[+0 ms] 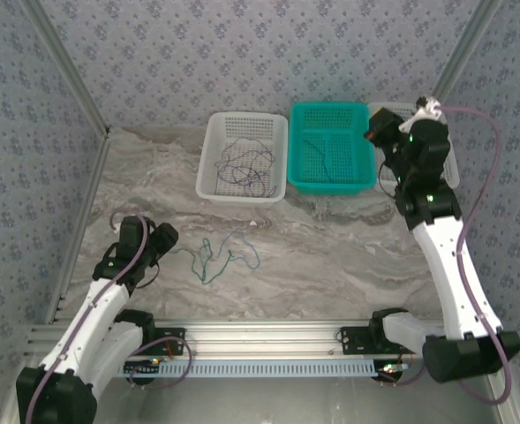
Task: Untangle the cables
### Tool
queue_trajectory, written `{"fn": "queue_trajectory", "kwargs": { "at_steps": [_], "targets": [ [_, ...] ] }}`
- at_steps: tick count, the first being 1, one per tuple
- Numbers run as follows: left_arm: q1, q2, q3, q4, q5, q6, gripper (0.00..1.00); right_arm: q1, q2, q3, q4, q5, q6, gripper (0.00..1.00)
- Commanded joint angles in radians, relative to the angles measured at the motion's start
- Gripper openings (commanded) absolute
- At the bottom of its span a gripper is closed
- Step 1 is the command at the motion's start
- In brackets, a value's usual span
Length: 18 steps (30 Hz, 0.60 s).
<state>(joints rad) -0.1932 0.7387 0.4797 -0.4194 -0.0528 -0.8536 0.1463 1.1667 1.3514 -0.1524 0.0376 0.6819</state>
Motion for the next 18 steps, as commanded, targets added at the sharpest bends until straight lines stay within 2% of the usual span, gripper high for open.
{"fn": "queue_trajectory", "kwargs": {
  "at_steps": [1,4,9,10,12,15,17,18],
  "targets": [
    [0.002,-0.071,0.061,-0.044,-0.008,0.043,0.72,-0.012,0.130,0.075,0.028,0.016,-0.034,0.00],
    [0.000,-0.131,0.090,-0.055,0.003,0.044,0.73,-0.016,0.281,0.165,0.039,0.039,-0.044,0.00],
    [-0.023,-0.192,0.121,-0.017,0.101,0.034,0.75,-0.023,0.601,0.399,-0.117,-0.055,-0.104,0.01],
    [-0.031,-0.196,0.124,-0.007,0.118,0.034,0.75,-0.024,0.658,0.449,-0.162,-0.087,-0.105,0.08],
    [-0.056,-0.198,0.129,0.003,0.133,0.028,0.76,-0.032,0.787,0.591,-0.327,-0.127,-0.063,0.31],
    [-0.083,-0.193,0.128,-0.003,0.123,0.028,0.77,-0.039,0.915,0.771,-0.541,-0.164,0.041,0.47],
    [-0.090,-0.190,0.119,-0.002,0.116,0.024,0.77,-0.047,0.959,0.841,-0.608,-0.236,0.087,0.53],
    [-0.093,-0.188,0.114,0.001,0.112,0.019,0.77,-0.052,0.965,0.856,-0.628,-0.270,0.108,0.60]
  ]
}}
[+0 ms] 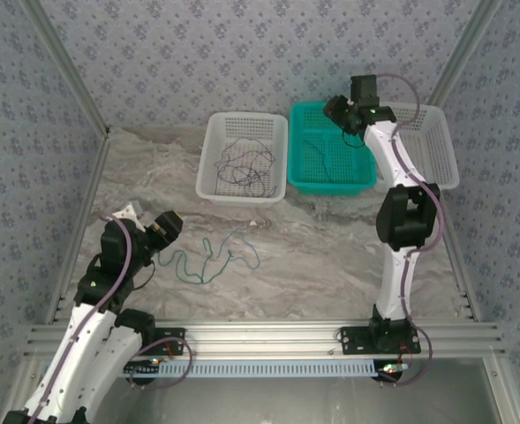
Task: Untangle the cables
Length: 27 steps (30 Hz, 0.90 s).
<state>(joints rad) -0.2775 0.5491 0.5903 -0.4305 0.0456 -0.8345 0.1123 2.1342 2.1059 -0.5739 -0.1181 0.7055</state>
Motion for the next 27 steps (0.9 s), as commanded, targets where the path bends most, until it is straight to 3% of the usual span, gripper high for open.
{"fn": "queue_trajectory", "kwargs": {
  "at_steps": [1,2,4,7,11,14,17,21,24,27],
  "targets": [
    [-0.011,0.003,-0.002,0.015,0.010,-0.006,0.77,-0.020,-0.007,0.105,-0.214,-0.137,0.097,0.67],
    [-0.011,0.003,-0.008,0.019,0.004,-0.014,0.77,-0.021,-0.021,0.101,-0.212,-0.154,0.090,0.93],
    [-0.014,0.003,-0.019,0.031,0.002,-0.021,0.77,-0.015,-0.061,0.082,-0.207,-0.150,0.075,1.00],
    [-0.015,0.003,-0.029,0.052,0.000,-0.026,0.77,-0.003,-0.134,0.028,-0.147,-0.219,0.051,0.98],
    [-0.019,0.015,-0.028,0.073,0.005,-0.008,0.78,0.036,-0.228,0.015,-0.171,-0.216,-0.036,0.96],
    [-0.026,0.024,-0.026,0.102,0.038,0.040,0.81,0.093,-0.344,-0.095,-0.168,-0.166,-0.127,0.96],
    [-0.032,0.035,-0.017,0.116,0.085,0.127,0.83,0.196,-0.511,-0.327,-0.081,-0.099,-0.221,0.95],
    [-0.046,0.088,0.041,0.062,0.114,0.231,0.83,0.406,-0.727,-0.702,0.084,0.024,-0.312,0.92],
    [-0.069,0.135,0.075,0.024,0.117,0.268,0.83,0.549,-0.798,-0.874,0.117,0.091,-0.330,0.90],
    [-0.106,0.171,0.083,0.012,0.103,0.294,0.83,0.645,-0.775,-0.990,0.134,0.095,-0.293,0.89]
  ]
}}
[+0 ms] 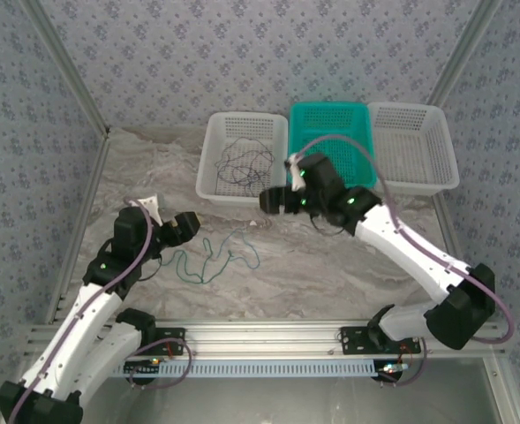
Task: Untangle the cables
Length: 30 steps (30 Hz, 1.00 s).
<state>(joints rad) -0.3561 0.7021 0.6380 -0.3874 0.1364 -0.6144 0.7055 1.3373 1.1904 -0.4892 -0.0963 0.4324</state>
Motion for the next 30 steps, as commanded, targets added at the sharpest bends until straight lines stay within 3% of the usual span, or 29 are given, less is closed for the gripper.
{"fn": "queue_trajectory", "kwargs": {
  "at_steps": [1,7,14,20,26,30],
  "targets": [
    [-0.040,0.031,0.034,-0.030,0.001,0.076,0.83,0.075,0.044,-0.091,0.063,0.059,-0.010,0.89],
    [-0.097,0.074,0.041,-0.005,-0.052,0.070,0.87,0.194,0.286,-0.053,0.116,0.130,-0.033,0.85],
    [-0.105,0.057,0.063,-0.057,-0.062,0.079,0.89,0.199,0.516,0.043,0.204,0.130,-0.033,0.79],
    [-0.106,0.027,0.044,-0.051,-0.078,0.063,0.89,0.214,0.605,0.051,0.218,0.188,-0.048,0.64],
    [-0.108,0.043,0.038,-0.033,-0.067,0.059,0.89,0.244,0.651,0.048,0.186,0.235,-0.037,0.33],
    [-0.109,0.041,0.030,-0.015,-0.045,0.075,0.89,0.247,0.622,0.036,0.179,0.244,-0.020,0.02]
  ]
}}
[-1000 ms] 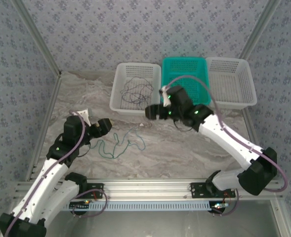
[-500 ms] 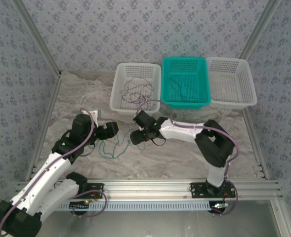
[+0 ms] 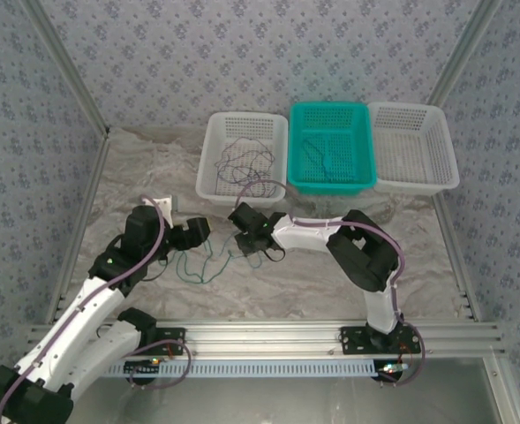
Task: Untangle the cables
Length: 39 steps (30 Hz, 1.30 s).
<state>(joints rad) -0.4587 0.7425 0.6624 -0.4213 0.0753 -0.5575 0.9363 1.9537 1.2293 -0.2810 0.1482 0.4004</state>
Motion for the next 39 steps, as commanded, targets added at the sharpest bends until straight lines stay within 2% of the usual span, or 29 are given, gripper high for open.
{"fn": "queue_trajectory", "kwargs": {
  "at_steps": [1,5,9,11,17,21,24,28,33,34,36,37,39],
  "targets": [
    [-0.006,0.000,0.006,0.014,0.011,0.023,0.89,0.016,-0.011,-0.006,-0.030,-0.005,0.012,0.00],
    [-0.006,-0.009,0.000,0.029,0.069,0.048,0.89,0.012,-0.118,-0.028,-0.017,-0.014,0.003,0.00],
    [-0.010,-0.012,-0.029,0.180,0.296,0.064,0.92,-0.011,-0.273,-0.106,0.029,-0.052,-0.005,0.00],
    [-0.030,-0.006,-0.034,0.245,0.352,0.057,0.93,-0.032,-0.347,-0.128,0.045,-0.062,-0.003,0.00],
    [-0.151,0.033,-0.007,0.360,0.364,0.077,0.95,-0.141,-0.539,-0.138,0.061,-0.042,-0.023,0.00],
    [-0.240,0.072,0.010,0.434,0.363,0.101,0.96,-0.301,-0.609,-0.114,0.096,-0.035,-0.029,0.00],
    [-0.290,0.097,0.029,0.440,0.315,0.124,0.97,-0.460,-0.592,-0.076,0.140,-0.070,-0.029,0.00],
    [-0.318,0.099,0.041,0.424,0.257,0.124,0.97,-0.643,-0.452,0.054,0.152,-0.085,-0.041,0.00],
    [-0.340,0.064,0.040,0.373,0.172,0.102,0.97,-0.761,-0.183,0.271,0.065,-0.094,-0.046,0.00],
    [-0.341,0.052,0.035,0.362,0.150,0.095,0.97,-0.770,-0.131,0.328,0.025,-0.088,-0.041,0.09],
    [-0.341,0.033,0.038,0.307,0.058,0.063,0.97,-0.782,-0.050,0.460,-0.111,-0.078,0.006,0.47],
    [-0.341,0.024,0.045,0.250,-0.026,0.037,0.97,-0.781,-0.027,0.522,-0.178,-0.063,0.038,0.55],
    [-0.341,0.025,0.055,0.118,-0.221,-0.019,0.97,-0.771,-0.050,0.552,-0.211,-0.047,0.056,0.61]
  ]
}}
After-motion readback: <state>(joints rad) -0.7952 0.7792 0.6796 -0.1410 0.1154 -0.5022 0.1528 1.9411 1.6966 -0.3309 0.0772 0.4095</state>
